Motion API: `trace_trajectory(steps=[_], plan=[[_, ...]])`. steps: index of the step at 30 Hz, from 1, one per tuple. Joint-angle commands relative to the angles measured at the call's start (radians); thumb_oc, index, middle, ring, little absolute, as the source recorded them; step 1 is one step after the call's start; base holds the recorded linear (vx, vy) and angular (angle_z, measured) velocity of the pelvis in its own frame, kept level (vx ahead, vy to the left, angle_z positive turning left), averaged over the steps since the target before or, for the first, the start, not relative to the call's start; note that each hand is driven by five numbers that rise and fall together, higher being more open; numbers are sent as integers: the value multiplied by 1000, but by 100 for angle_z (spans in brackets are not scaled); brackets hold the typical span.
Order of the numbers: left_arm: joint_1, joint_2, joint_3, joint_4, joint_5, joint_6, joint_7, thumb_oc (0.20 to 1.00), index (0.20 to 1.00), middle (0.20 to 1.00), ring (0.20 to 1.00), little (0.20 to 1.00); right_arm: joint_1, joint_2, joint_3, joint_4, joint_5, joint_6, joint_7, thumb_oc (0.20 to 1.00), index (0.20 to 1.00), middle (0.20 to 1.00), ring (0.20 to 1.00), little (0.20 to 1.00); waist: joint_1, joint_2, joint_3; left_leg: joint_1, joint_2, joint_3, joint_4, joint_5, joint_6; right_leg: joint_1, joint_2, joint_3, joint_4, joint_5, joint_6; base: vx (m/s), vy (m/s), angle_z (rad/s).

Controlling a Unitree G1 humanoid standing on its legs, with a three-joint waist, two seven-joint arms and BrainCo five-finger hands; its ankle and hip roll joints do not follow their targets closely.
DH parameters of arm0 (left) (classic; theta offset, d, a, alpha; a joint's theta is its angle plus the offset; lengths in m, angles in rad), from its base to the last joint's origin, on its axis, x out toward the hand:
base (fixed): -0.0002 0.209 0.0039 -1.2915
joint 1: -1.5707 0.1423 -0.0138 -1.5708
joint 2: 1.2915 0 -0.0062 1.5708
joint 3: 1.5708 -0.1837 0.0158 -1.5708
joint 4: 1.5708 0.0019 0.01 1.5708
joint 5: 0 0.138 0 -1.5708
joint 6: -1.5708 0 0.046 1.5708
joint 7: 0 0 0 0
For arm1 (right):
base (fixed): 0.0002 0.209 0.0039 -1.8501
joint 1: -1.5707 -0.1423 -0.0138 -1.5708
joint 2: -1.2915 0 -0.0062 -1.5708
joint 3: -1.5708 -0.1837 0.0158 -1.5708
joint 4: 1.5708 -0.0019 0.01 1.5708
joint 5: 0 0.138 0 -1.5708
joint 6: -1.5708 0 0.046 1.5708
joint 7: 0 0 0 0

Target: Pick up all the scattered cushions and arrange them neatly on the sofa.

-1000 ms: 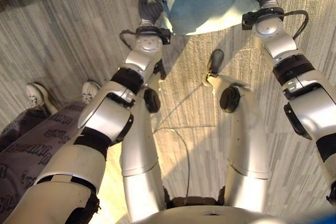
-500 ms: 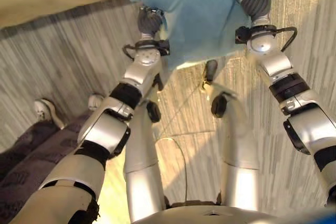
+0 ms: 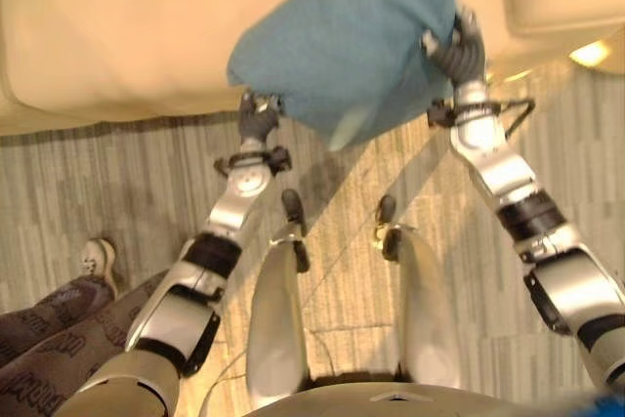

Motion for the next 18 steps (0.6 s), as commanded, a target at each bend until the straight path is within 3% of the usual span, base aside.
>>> trace_trajectory(steps=[1, 6, 11, 18], plan=[[-88, -60, -30, -105, 73, -83, -77, 200, 200, 200, 200, 200, -48, 87, 14, -128, -16, -107, 79, 200, 200, 200, 200, 200, 11, 22, -141, 122, 86, -12, -91, 22, -94, 152, -13, -6, -309, 206, 134, 141, 93, 4], [25, -70, 1, -103, 99, -62, -108, 200, 200, 200, 200, 200, 70, 119, 11, -148, -14, -92, 135, 200, 200, 200, 200, 200, 13, 6, -202, 263, 69, 19, -151, 9, -88, 300, -3, -11, -411, 228, 155, 141, 104, -6], [111, -65, 31, -110, 117, -50, -134, 200, 200, 200, 200, 200, 132, 124, -5, -150, -10, -82, 169, 200, 200, 200, 200, 200, 14, -6, -262, 349, 46, 45, -187, -14, -73, 383, -6, -8, -473, 244, 169, 126, 95, -5], [149, -62, 39, -107, 127, -38, -142, 200, 200, 200, 200, 200, 174, 135, -11, -141, -23, -67, 189, 200, 200, 200, 200, 200, 18, -19, -299, 419, 18, 59, -194, -52, -53, 440, -17, 9, -488, 255, 182, 86, 91, -9]])
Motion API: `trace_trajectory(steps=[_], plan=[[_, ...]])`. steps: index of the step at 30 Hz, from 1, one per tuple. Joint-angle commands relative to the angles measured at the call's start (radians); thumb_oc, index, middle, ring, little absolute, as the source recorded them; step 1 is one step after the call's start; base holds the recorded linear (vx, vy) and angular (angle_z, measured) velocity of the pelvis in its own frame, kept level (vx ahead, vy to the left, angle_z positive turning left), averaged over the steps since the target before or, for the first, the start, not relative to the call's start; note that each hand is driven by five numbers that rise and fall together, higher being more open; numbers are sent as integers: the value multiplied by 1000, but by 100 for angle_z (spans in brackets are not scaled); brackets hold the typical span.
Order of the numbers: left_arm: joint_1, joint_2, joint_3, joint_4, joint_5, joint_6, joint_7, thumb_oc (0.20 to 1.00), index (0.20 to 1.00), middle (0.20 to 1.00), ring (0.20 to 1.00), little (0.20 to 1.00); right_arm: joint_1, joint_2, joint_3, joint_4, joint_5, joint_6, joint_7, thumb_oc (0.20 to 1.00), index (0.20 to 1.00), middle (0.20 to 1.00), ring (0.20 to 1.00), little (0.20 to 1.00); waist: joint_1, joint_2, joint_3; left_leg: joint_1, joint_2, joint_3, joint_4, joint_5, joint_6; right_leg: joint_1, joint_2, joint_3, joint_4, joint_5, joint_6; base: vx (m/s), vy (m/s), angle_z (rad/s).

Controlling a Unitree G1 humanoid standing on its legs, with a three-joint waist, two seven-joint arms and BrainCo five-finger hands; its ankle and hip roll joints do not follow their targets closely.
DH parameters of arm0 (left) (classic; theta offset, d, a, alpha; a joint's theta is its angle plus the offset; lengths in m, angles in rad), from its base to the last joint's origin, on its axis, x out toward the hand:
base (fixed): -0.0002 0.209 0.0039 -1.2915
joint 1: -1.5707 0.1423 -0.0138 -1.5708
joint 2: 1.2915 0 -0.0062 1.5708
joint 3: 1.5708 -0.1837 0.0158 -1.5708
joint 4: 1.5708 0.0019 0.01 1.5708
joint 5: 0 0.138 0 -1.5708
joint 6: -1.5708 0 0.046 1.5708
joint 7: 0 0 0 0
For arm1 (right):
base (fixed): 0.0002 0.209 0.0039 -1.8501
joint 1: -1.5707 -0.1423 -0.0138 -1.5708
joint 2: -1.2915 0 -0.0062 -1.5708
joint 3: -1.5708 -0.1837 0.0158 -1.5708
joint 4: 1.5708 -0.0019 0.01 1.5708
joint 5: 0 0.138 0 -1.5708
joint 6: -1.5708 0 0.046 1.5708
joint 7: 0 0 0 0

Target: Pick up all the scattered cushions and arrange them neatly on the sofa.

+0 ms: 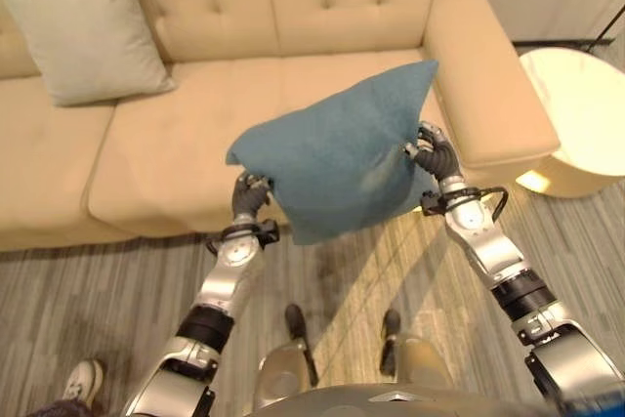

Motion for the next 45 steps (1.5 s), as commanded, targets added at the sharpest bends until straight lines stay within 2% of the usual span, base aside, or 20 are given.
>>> trace_trajectory(steps=[1, 11, 16, 17, 18, 19, 21, 24, 27, 30, 33, 35, 36, 37, 39, 40, 41, 42, 44, 45], plan=[[-64, -6, -61, -99, 92, -59, -65, 200, 200, 200, 200, 200, -18, 83, 25, -85, -27, -84, 46, 200, 200, 200, 200, 200, 15, -60, -100, 59, 42, -6, 51, -111, -69, 75, -67, 10, -175, 145, 133, 43, 61, -10], [-71, -3, -72, -123, 95, -59, -71, 200, 200, 200, 200, 200, -45, 102, 40, -85, -37, -74, 69, 200, 200, 200, 200, 200, 22, -67, -91, 88, -25, -20, 87, -179, -18, 78, -108, 52, -138, 176, 159, 30, 135, -11], [-77, 1, -85, -124, 98, -50, -82, 200, 200, 200, 200, 200, -52, 110, 46, -89, -41, -66, 85, 200, 200, 200, 200, 200, 21, -65, -68, 117, -65, -25, 90, -208, 25, 33, -136, 97, -16, 248, 173, 23, 158, -13], [-88, 2, -93, -120, 97, -47, -83, 200, 200, 200, 200, 200, -60, 114, 48, -89, -39, -62, 86, 200, 200, 200, 200, 200, 15, -57, -56, 120, -70, -27, 86, -203, 43, -7, -124, 121, 54, 266, 167, 11, 153, -18], [-88, 2, -93, -119, 96, -47, -84, 200, 200, 200, 200, 200, -61, 114, 48, -89, -39, -61, 86, 200, 200, 200, 200, 200, 17, -58, -57, 120, -70, -25, 85, -203, 43, -11, -125, 124, 58, 264, 167, 28, 216, -37], [-102, -2, -96, -104, 98, -46, -80, 200, 200, 200, 200, 200, -70, 125, 55, -83, -26, -67, 88, 200, 200, 200, 200, 200, 16, -49, -48, 136, -76, -16, 79, -212, 51, -49, -109, 116, 104, 237, 159, 29, 110, -37], [-112, -9, -98, -93, 96, -46, -80, 200, 200, 200, 200, 200, -79, 127, 61, -76, -19, -66, 91, 200, 200, 200, 200, 200, 13, -47, -48, 150, -82, -14, 68, -216, 52, -63, -98, 105, 97, 218, 150, 90, 104, -31], [-142, -22, -102, -79, 83, -45, -80, 200, 200, 200, 200, 200, -111, 122, 72, -62, -4, -64, 97, 200, 200, 200, 200, 200, 3, -45, -42, 172, -100, -27, 48, -222, 50, -107, -65, 83, 16, 205, 136, 143, 39, -21], [-187, -31, -110, -63, 76, -46, -72, 200, 200, 200, 200, 200, -133, 108, 71, -68, -2, -65, 88, 200, 200, 200, 200, 200, -16, -49, -26, 192, -118, -53, 43, -232, 42, -139, -32, 63, -102, 219, 144, 162, -35, 6], [-211, -58, -140, -42, 66, -53, -85, 200, 200, 200, 200, 200, -140, 86, 72, -63, -4, -65, 84, 200, 200, 200, 200, 200, -35, -56, -35, 191, -135, -97, 50, -248, 34, -113, 9, 149, -124, 213, 144, 198, -98, 49], [-210, -71, -152, -36, 63, -51, -89, 200, 200, 200, 200, 200, -133, 77, 72, -64, -1, -69, 83, 200, 200, 200, 200, 200, -43, -52, -48, 190, -129, -113, 60, -256, 20, -93, 17, 144, -125, 196, 134, 189, -130, 82], [-201, -88, -161, -38, 54, -47, -100, 200, 200, 200, 200, 200, -112, 60, 65, -71, 0, -70, 87, 200, 200, 200, 200, 200, -59, -47, -64, 183, -113, -116, 106, -273, -12, -60, 20, 118, -129, 172, 111, 279, -235, 47], [-207, -104, -172, -34, 38, -44, -102, 200, 200, 200, 200, 200, -92, 42, 52, -80, 5, -75, 82, 200, 200, 200, 200, 200, -78, -54, -61, 113, -62, -89, 273, -227, -58, -19, 14, 76, -139, 148, 86, 254, -311, 71], [-208, -110, -176, -34, 34, -41, -108, 200, 200, 200, 200, 200, -90, 37, 51, -83, 5, -73, 79, 200, 200, 200, 200, 200, -80, -62, -57, 77, -38, -67, 351, -198, -64, 2, 12, 62, -148, 136, 74, 164, -244, 111], [-209, -111, -179, -37, 35, -37, -110, 200, 200, 200, 200, 200, -85, 28, 47, -91, 6, -73, 75, 200, 200, 200, 200, 200, -84, -66, -53, 37, -14, -53, 437, -180, -73, 21, 20, 53, -156, 127, 57, 127, -181, 94], [-211, -116, -182, -34, 32, -29, -116, 200, 200, 200, 200, 200, -62, 17, 30, -104, 11, -70, 75, 200, 200, 200, 200, 200, -80, -80, -45, -13, 20, -5, 480, -165, -64, 56, 25, 39, -169, 99, 40, 156, -201, 44], [-211, -116, -183, -34, 32, -29, -116, 200, 200, 200, 200, 200, -62, 16, 29, -105, 11, -69, 75, 200, 200, 200, 200, 200, -80, -79, -45, -15, 22, -7, 483, -167, -64, 56, 25, 38, -169, 98, 40, 207, -164, 19], [-214, -119, -186, -29, 38, -21, -125, 200, 200, 200, 200, 200, -43, 11, 19, -107, 9, -70, 78, 200, 200, 200, 200, 200, -73, -82, -41, -44, 31, 8, 427, -197, -44, 84, 28, 28, -180, 80, 40, 107, -43, 25], [-214, -118, -189, -29, 47, -17, -130, 200, 200, 200, 200, 200, -32, 10, 15, -108, 8, -73, 83, 200, 200, 200, 200, 200, -69, -85, -40, -56, 24, 5, 383, -202, -37, 95, 27, 28, -184, 75, 44, 187, -18, 33], [-210, -110, -186, -33, 53, -16, -130, 200, 200, 200, 200, 200, -25, 12, 13, -104, 4, -74, 87, 200, 200, 200, 200, 200, -54, -82, -39, -103, 23, -18, 298, -145, -44, 115, 34, 36, -186, 57, 45, 196, 15, 20]])
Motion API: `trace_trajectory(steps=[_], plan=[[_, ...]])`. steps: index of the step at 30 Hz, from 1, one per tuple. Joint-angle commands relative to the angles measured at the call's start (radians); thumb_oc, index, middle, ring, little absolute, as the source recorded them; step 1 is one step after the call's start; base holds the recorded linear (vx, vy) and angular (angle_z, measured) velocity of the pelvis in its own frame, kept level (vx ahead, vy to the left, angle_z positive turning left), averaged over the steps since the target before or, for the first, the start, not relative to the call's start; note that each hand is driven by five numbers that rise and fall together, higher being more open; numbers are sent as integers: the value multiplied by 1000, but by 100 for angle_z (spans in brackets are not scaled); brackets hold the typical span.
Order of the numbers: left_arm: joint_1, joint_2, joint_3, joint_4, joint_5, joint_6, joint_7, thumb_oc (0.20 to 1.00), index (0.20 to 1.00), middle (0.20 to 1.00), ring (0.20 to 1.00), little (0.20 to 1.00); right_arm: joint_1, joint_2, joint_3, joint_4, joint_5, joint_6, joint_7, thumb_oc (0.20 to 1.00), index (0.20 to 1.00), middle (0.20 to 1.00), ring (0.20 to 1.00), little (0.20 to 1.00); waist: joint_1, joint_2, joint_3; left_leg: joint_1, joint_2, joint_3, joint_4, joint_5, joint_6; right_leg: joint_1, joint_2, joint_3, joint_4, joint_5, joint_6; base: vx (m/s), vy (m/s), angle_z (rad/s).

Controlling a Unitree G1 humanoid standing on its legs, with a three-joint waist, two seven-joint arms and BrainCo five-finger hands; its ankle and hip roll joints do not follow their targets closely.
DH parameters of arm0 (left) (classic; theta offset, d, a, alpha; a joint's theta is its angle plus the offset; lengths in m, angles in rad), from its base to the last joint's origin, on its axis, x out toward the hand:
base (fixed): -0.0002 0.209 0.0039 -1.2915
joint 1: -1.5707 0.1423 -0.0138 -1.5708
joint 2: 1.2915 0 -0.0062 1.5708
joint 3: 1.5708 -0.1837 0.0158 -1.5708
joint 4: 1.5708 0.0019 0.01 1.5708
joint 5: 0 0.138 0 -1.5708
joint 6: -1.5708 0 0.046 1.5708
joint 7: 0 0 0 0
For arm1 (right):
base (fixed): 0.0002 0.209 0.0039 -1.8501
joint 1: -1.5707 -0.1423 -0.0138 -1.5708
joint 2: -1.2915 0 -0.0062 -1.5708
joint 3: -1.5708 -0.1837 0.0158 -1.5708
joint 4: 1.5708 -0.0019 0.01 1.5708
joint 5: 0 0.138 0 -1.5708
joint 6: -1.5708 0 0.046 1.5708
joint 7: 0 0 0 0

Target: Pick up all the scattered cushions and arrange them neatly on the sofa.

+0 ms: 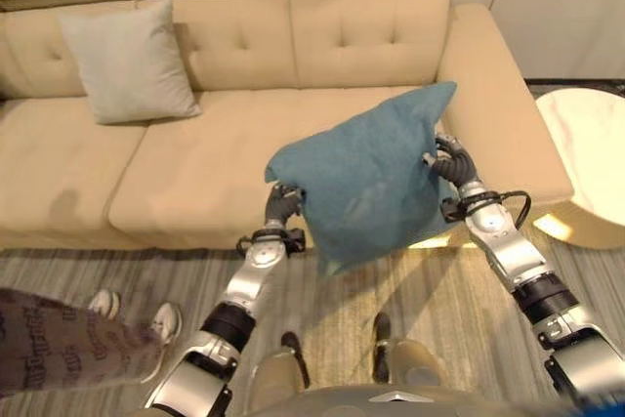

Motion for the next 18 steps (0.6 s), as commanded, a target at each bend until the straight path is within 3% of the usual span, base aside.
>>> trace_trajectory(steps=[1, 3, 4, 7, 10, 11, 12, 13, 15, 18], plan=[[-136, -53, -65, -99, 34, -67, -85, 200, 200, 200, 200, 200, -55, 90, 53, -133, 19, -123, 38, 200, 200, 200, 200, 200, 4, -50, -51, 17, -19, 2, 6, -173, -4, 97, -14, 64, -139, 31, 156, 214, 51, 6], [-126, -44, -57, -104, 36, -67, -84, 200, 200, 200, 200, 200, -54, 97, 52, -121, 19, -124, 34, 200, 200, 200, 200, 200, 25, -40, -48, -26, -5, -34, -79, -91, -22, 129, 5, 78, -142, 4, 153, 288, 89, -11], [-103, -40, -52, -109, 37, -62, -93, 200, 200, 200, 200, 200, -39, 99, 50, -121, 20, -123, 40, 200, 200, 200, 200, 200, 30, -33, -55, -8, -1, -38, -145, -76, -28, 157, 19, 83, -137, -16, 155, 309, 97, -35], [-83, -36, -47, -112, 36, -58, -95, 200, 200, 200, 200, 200, -14, 98, 43, -141, 17, -119, 50, 200, 200, 200, 200, 200, 28, -33, -62, 20, -8, -15, -161, -74, -24, 178, 17, 94, -131, -24, 158, 304, 137, -26], [-67, -24, -45, -127, 42, -53, -101, 200, 200, 200, 200, 200, -23, 115, 56, -147, -1, -116, 59, 200, 200, 200, 200, 200, 38, -30, -69, 84, -59, 8, -188, -119, 14, 173, -17, 121, -47, -32, 180, 276, 256, -44], [-68, -24, -45, -127, 42, -53, -101, 200, 200, 200, 200, 200, -23, 115, 56, -147, -1, -116, 59, 200, 200, 200, 200, 200, 40, -30, -72, 82, -58, 10, -191, -116, 14, 168, -16, 123, -48, -29, 179, 165, 220, -61], [-59, -10, -37, -143, 44, -53, -99, 200, 200, 200, 200, 200, -42, 130, 67, -151, -6, -112, 70, 200, 200, 200, 200, 200, 43, -29, -60, 114, -77, 31, -198, -136, 41, 122, -42, 142, 61, 6, 203, 111, 157, -64], [-59, -10, -37, -143, 44, -53, -99, 200, 200, 200, 200, 200, -42, 130, 67, -150, -6, -112, 70, 200, 200, 200, 200, 200, 45, -28, -63, 111, -76, 33, -199, -133, 41, 117, -40, 143, 60, 9, 202, 145, 222, -40], [-55, 13, -18, -155, 44, -65, -94, 200, 200, 200, 200, 200, -74, 165, 84, -142, 5, -118, 73, 200, 200, 200, 200, 200, 54, -18, -51, 146, -97, 62, -211, -160, 69, 52, -64, 141, 184, 30, 221, 128, 196, -44], [-53, 18, -5, -149, 41, -69, -90, 200, 200, 200, 200, 200, -97, 179, 98, -127, 11, -115, 79, 200, 200, 200, 200, 200, 60, -16, -48, 168, -112, 68, -214, -178, 74, 25, -70, 130, 169, 33, 217, 146, 121, -48]])
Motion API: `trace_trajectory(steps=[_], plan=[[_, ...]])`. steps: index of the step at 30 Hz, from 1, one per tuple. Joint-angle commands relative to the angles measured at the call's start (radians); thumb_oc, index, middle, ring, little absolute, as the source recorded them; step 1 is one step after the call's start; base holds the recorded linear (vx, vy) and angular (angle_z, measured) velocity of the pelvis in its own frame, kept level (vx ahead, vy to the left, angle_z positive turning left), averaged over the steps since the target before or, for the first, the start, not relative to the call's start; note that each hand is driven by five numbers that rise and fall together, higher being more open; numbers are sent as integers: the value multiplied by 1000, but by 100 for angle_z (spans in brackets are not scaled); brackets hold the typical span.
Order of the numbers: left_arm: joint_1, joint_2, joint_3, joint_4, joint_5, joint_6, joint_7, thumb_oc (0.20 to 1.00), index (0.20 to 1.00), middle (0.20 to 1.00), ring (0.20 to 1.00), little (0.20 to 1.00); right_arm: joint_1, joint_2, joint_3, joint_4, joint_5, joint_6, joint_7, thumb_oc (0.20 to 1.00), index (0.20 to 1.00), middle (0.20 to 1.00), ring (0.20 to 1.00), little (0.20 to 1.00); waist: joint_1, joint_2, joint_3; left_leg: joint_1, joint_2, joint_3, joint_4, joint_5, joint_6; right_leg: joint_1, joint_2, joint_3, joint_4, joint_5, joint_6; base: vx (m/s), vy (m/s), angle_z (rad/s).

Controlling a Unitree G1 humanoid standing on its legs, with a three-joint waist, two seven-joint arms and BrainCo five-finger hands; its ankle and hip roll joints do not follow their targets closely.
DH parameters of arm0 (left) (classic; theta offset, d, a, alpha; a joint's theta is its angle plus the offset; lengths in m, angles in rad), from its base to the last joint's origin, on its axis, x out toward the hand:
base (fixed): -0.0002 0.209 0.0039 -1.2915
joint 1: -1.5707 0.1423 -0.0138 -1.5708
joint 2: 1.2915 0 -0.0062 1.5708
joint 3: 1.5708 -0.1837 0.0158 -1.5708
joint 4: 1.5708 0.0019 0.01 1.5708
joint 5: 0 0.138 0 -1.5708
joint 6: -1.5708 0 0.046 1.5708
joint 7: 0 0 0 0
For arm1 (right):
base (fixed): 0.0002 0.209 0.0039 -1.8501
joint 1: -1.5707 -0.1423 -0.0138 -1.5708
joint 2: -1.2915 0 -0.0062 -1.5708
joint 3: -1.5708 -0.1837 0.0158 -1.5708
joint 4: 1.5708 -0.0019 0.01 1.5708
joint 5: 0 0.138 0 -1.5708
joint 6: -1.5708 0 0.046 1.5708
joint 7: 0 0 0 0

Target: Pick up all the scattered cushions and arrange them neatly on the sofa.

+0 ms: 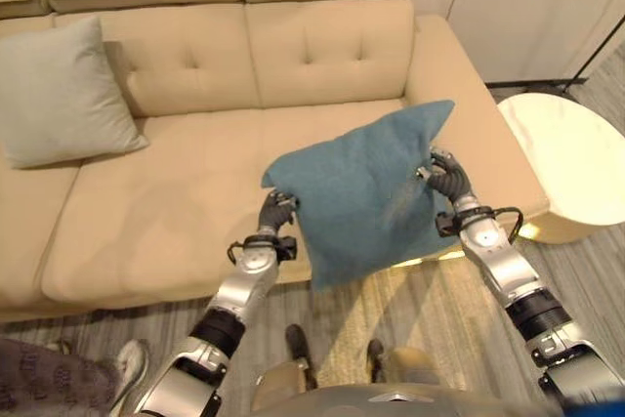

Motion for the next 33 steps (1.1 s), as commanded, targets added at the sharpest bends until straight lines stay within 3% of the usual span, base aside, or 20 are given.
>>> trace_trajectory(steps=[1, 2, 4, 9, 12, 13, 15, 16, 19, 21, 22, 24, 26, 33], plan=[[-92, -36, -29, -143, 24, -105, -59, 200, 200, 200, 200, 200, -173, 107, 104, -88, 12, -114, 79, 200, 200, 200, 200, 200, 38, -24, -28, 31, 22, -27, 80, -137, -61, 43, -13, 10, -177, 161, 46, 127, 61, -28], [-92, -36, -29, -143, 24, -105, -59, 200, 200, 200, 200, 200, -173, 107, 104, -88, 12, -114, 79, 200, 200, 200, 200, 200, 38, -24, -27, 32, 22, -27, 80, -137, -61, 44, -14, 10, -177, 161, 46, 118, 38, -22], [-103, -41, -24, -138, 17, -111, -59, 200, 200, 200, 200, 200, -191, 107, 112, -83, 13, -111, 80, 200, 200, 200, 200, 200, 28, -26, -17, 53, 13, -28, 79, -155, -63, -13, -20, 2, -294, 211, 52, 127, -24, -4], [-116, -53, -33, -122, 15, -118, -72, 200, 200, 200, 200, 200, -186, 100, 109, -72, 23, -112, 84, 200, 200, 200, 200, 200, 23, -35, -17, 77, -2, -40, 79, -175, -67, 9, -18, -15, -343, 223, 56, 157, -73, 8], [-111, -60, -39, -124, 13, -117, -77, 200, 200, 200, 200, 200, -181, 93, 110, -62, 23, -114, 85, 200, 200, 200, 200, 200, 22, -34, -24, 75, -5, -48, 77, -170, -79, 31, -15, -23, -376, 230, 55, 134, -122, 5], [-111, -71, -48, -124, 0, -119, -84, 200, 200, 200, 200, 200, -176, 79, 107, -62, 30, -115, 85, 200, 200, 200, 200, 200, 12, -28, -32, 61, 5, -54, 94, -173, -102, 33, -5, -34, -396, 235, 48, 117, -152, -6], [-114, -75, -50, -123, -4, -119, -92, 200, 200, 200, 200, 200, -169, 71, 104, -63, 29, -116, 85, 200, 200, 200, 200, 200, 7, -28, -35, 59, 10, -49, 118, -185, -115, 40, -2, -39, -404, 228, 44, 143, -167, 6], [-120, -78, -55, -125, -10, -119, -92, 200, 200, 200, 200, 200, -164, 62, 99, -68, 29, -120, 83, 200, 200, 200, 200, 200, 4, -35, -30, 42, 27, -34, 175, -184, -130, 51, -8, -53, -411, 223, 38, 119, -213, 36], [-124, -91, -48, -126, -26, -115, -91, 200, 200, 200, 200, 200, -148, 35, 80, -86, 42, -123, 72, 200, 200, 200, 200, 200, -6, -45, -3, -51, 131, -3, 389, -162, -164, 97, 1, -102, -430, 191, 3, 64, -182, 57], [-127, -96, -47, -118, -29, -112, -94, 200, 200, 200, 200, 200, -142, 29, 74, -87, 39, -121, 72, 200, 200, 200, 200, 200, -12, -38, -7, -55, 154, 3, 372, -180, -172, 116, 4, -111, -439, 171, 13, 112, -8, 21], [-132, -99, -42, -103, -23, -103, -99, 200, 200, 200, 200, 200, -132, 22, 61, -87, 34, -119, 71, 200, 200, 200, 200, 200, -19, -32, -14, -57, 182, 30, 293, -163, -177, 128, 1, -120, -455, 165, 22, 59, 45, 7], [-132, -93, -40, -93, -10, -100, -95, 200, 200, 200, 200, 200, -123, 18, 58, -85, 27, -120, 70, 200, 200, 200, 200, 200, -15, -32, -9, -76, 182, 28, 240, -110, -173, 127, -6, -125, -457, 173, 21, 15, 79, 35], [-108, -87, -33, -105, -14, -100, -109, 200, 200, 200, 200, 200, -93, 7, 43, -106, 33, -116, 78, 200, 200, 200, 200, 200, -26, 3, -18, -47, 163, -14, 121, -82, -181, 130, 2, -110, -444, 155, 25, 144, 188, 29], [-92, -62, -32, -131, -2, -106, -124, 200, 200, 200, 200, 200, -106, 29, 44, -133, 27, -117, 82, 200, 200, 200, 200, 200, -18, 18, 4, -38, 90, -18, 98, -104, -146, 84, -37, -39, -397, 173, 37, 56, 168, -25]])
